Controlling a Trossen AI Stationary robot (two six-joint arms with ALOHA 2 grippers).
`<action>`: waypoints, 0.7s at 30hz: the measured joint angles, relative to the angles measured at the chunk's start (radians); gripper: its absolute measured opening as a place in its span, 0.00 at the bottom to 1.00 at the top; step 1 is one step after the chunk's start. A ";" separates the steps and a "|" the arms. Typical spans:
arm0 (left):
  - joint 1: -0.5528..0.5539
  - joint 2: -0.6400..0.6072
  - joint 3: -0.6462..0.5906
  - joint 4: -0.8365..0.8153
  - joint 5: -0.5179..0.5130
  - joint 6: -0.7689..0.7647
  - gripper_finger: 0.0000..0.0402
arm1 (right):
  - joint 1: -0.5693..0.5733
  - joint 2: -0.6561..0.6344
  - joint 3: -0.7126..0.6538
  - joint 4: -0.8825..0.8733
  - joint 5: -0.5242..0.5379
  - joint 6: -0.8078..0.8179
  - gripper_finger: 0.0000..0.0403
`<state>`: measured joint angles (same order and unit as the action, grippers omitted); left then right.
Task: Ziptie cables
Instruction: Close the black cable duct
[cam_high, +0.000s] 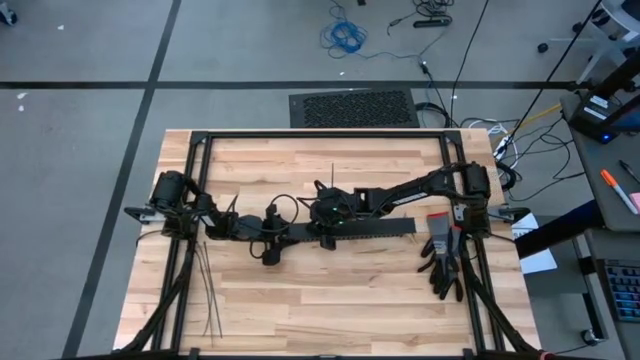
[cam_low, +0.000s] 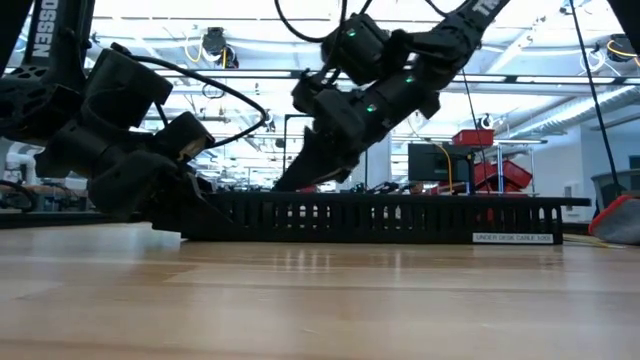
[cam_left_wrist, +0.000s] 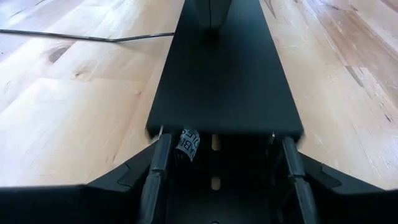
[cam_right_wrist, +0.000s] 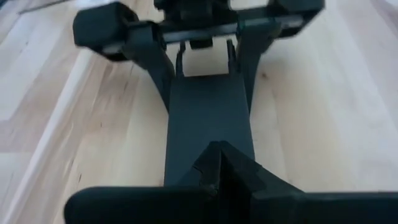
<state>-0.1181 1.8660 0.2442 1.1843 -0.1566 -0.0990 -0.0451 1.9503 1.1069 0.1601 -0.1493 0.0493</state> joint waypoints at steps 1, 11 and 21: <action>0.000 0.000 0.001 -0.001 0.000 0.000 0.60 | -0.002 0.018 0.011 0.008 -0.011 -0.001 0.00; 0.000 0.000 0.002 -0.004 0.002 0.000 0.60 | -0.001 0.140 0.172 -0.022 -0.061 -0.049 0.00; 0.000 0.000 0.006 -0.004 0.005 0.000 0.60 | 0.001 0.114 0.178 -0.045 -0.056 -0.065 0.00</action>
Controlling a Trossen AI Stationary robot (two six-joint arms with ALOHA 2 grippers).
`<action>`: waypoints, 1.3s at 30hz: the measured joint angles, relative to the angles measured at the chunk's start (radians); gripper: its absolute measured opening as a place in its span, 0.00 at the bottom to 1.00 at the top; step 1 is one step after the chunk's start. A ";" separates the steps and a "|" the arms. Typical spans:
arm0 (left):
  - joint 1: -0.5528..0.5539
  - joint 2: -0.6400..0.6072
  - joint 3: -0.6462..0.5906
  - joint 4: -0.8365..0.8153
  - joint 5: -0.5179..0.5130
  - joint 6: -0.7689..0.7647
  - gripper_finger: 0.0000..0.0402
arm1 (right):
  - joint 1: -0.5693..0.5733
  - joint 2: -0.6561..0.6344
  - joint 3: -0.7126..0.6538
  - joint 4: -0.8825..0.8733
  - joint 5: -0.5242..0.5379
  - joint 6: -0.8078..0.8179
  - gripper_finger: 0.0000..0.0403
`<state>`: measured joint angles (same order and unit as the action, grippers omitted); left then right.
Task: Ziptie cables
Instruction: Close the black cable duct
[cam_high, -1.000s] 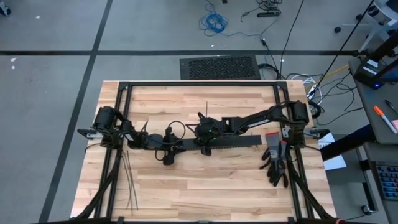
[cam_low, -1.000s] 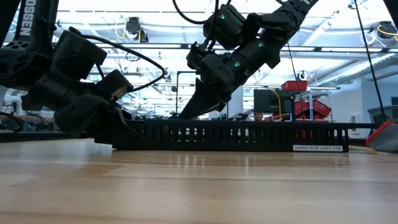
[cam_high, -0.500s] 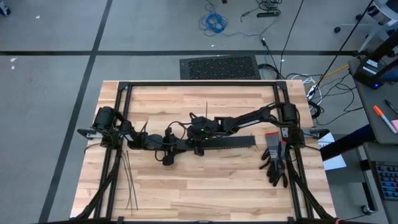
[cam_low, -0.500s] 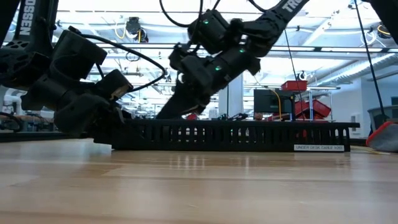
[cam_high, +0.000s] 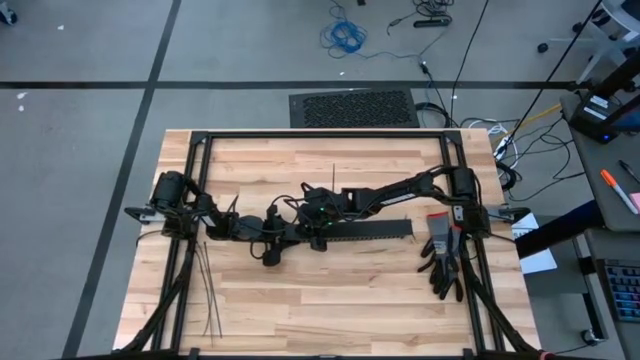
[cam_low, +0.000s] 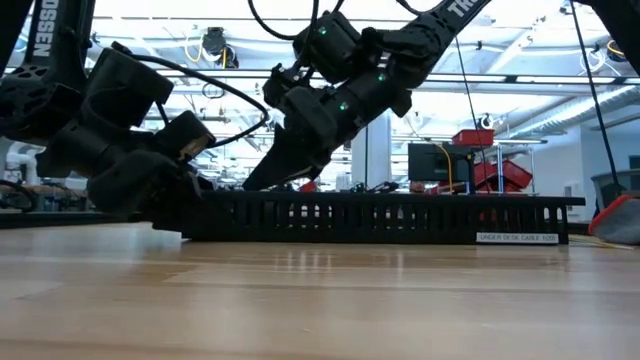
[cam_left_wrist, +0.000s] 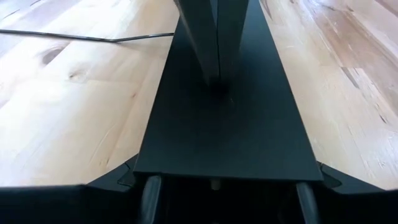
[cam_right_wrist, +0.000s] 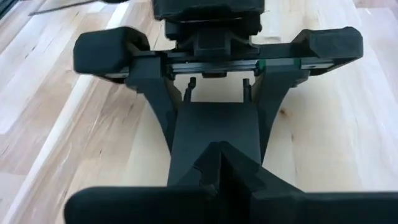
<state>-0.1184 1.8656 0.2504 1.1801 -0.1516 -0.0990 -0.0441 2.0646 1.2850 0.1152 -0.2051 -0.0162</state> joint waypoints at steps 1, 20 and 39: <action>0.000 0.000 0.001 0.000 0.000 0.002 0.60 | 0.000 -0.006 -0.001 -0.007 0.000 -0.005 0.00; 0.001 -0.001 0.020 -0.012 -0.010 0.009 0.65 | 0.043 -0.096 0.000 -0.154 0.080 -0.023 0.00; 0.002 0.000 0.024 -0.018 0.004 -0.004 0.65 | 0.025 -0.035 0.003 -0.145 0.069 -0.014 0.00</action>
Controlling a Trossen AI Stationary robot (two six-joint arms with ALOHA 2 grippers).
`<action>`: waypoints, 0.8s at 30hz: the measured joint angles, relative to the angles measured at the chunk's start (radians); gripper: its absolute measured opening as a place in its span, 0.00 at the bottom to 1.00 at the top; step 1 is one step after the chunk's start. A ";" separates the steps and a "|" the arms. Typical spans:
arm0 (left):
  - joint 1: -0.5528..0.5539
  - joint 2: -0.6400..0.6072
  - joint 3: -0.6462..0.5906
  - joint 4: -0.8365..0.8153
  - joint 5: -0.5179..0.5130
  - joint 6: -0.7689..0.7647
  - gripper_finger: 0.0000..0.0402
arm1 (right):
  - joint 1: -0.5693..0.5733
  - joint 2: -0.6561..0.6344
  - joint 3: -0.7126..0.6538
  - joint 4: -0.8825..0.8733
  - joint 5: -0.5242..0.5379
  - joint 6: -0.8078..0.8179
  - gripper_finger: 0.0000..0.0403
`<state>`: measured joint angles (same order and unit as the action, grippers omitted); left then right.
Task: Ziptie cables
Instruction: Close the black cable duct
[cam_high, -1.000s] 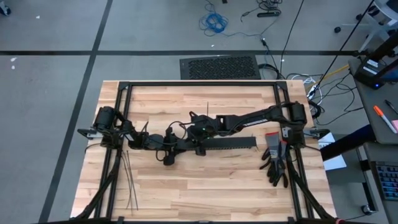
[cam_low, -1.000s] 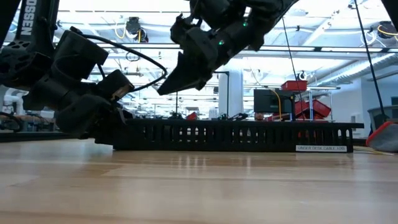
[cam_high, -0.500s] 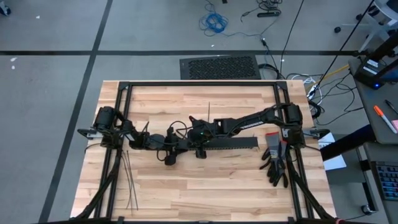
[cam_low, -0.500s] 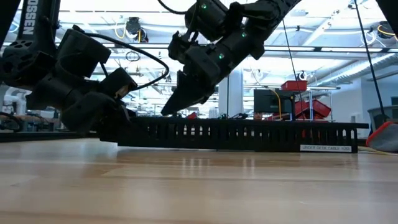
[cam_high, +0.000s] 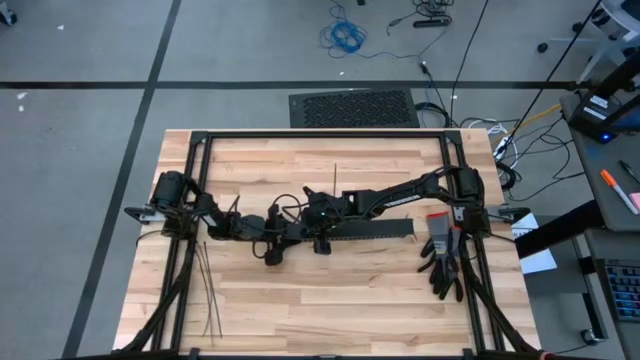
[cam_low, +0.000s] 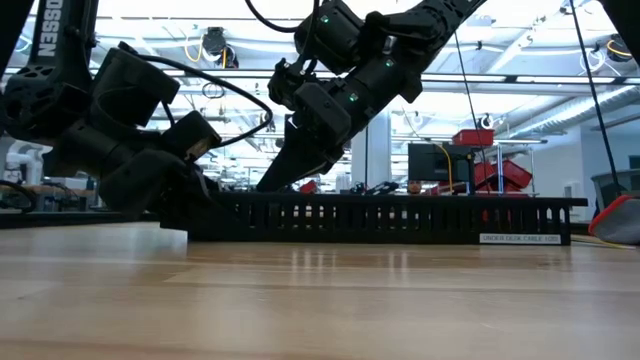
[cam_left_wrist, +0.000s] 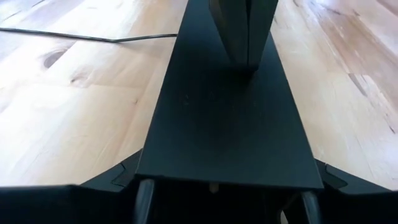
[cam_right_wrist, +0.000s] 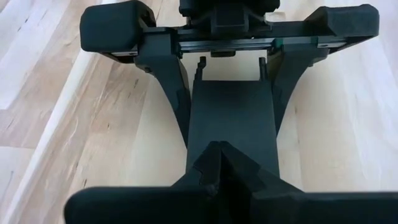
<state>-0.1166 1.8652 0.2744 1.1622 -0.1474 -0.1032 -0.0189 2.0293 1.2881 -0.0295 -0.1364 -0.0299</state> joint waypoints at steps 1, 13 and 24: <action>0.000 0.000 0.000 0.000 0.002 0.001 0.65 | 0.000 0.000 0.000 -0.001 0.000 0.000 0.00; 0.096 -0.035 0.008 -0.085 0.263 -0.081 0.76 | 0.001 0.001 0.000 -0.021 -0.009 0.001 0.00; 0.118 -0.161 -0.021 -0.231 0.288 -0.094 0.87 | 0.001 0.002 -0.001 -0.023 -0.007 0.014 0.00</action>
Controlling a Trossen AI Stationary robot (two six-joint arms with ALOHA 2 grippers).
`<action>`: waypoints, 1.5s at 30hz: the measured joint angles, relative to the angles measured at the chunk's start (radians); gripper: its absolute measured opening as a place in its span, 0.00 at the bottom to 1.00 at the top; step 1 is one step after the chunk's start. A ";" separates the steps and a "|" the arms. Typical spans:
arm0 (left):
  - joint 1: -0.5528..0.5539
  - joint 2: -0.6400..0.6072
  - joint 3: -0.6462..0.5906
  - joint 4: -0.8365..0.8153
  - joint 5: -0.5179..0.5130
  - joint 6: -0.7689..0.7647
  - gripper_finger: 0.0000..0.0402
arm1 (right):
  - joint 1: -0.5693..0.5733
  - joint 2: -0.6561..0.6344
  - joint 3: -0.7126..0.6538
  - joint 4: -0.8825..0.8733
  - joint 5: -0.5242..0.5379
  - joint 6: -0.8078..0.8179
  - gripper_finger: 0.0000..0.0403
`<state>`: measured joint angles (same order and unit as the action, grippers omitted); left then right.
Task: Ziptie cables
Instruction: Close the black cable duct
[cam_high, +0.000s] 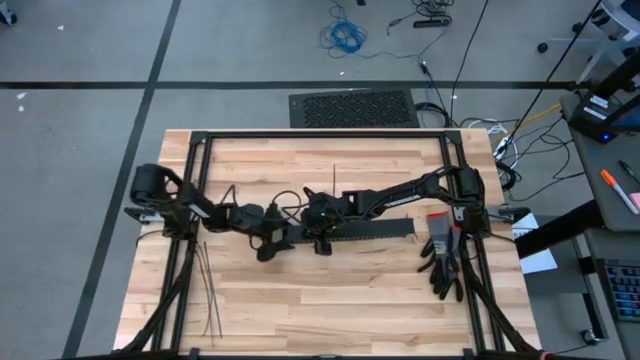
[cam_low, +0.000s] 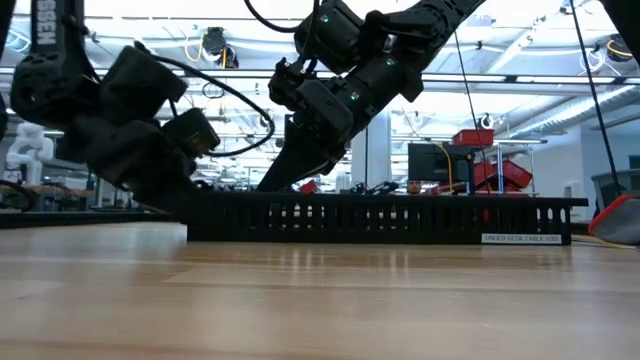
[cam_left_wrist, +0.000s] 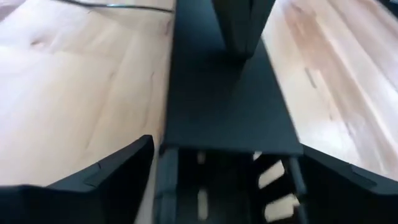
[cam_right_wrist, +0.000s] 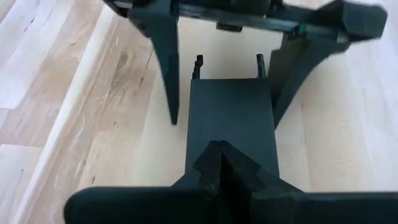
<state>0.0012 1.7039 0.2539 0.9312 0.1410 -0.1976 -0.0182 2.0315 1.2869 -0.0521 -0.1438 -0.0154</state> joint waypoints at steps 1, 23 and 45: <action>-0.004 -0.021 -0.010 -0.021 -0.017 0.000 0.87 | 0.000 0.000 0.000 0.000 -0.003 0.000 0.00; -0.128 -0.112 -0.210 0.198 -0.287 0.086 0.87 | -0.002 0.001 -0.001 0.017 -0.012 0.023 0.00; -0.128 0.131 -0.182 0.425 -0.328 0.079 0.83 | -0.002 0.002 -0.001 0.017 -0.014 0.022 0.00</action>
<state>-0.1265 1.8348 0.0719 1.3559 -0.1875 -0.1181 -0.0200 2.0331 1.2858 -0.0349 -0.1581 0.0067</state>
